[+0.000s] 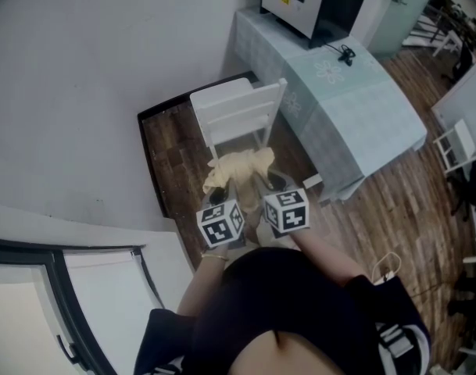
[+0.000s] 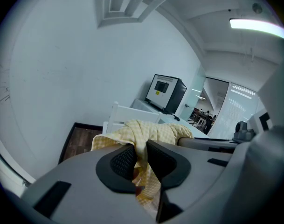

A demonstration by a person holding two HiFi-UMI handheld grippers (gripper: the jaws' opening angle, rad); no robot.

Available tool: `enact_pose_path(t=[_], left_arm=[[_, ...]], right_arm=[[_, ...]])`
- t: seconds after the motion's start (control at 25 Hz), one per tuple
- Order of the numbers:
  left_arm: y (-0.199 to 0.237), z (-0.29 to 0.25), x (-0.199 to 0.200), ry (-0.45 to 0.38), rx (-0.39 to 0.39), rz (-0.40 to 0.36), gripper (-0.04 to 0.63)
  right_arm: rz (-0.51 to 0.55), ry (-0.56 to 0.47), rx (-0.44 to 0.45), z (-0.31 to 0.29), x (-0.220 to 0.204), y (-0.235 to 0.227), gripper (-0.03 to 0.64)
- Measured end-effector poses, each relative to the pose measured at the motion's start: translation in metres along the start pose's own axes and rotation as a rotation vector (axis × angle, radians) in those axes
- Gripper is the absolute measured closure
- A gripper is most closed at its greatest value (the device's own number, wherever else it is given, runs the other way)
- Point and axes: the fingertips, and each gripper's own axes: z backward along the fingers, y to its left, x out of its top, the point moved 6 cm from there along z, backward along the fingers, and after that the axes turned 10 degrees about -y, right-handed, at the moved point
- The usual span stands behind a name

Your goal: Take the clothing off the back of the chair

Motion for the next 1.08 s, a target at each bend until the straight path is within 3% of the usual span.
enact_pose_path(t=[1.08], left_arm=[[0.015, -0.006, 0.002, 0.017, 0.007, -0.001, 0.532]], right_arm=[[0.017, 0.008, 0.001, -0.016, -0.001, 0.007, 0.526]])
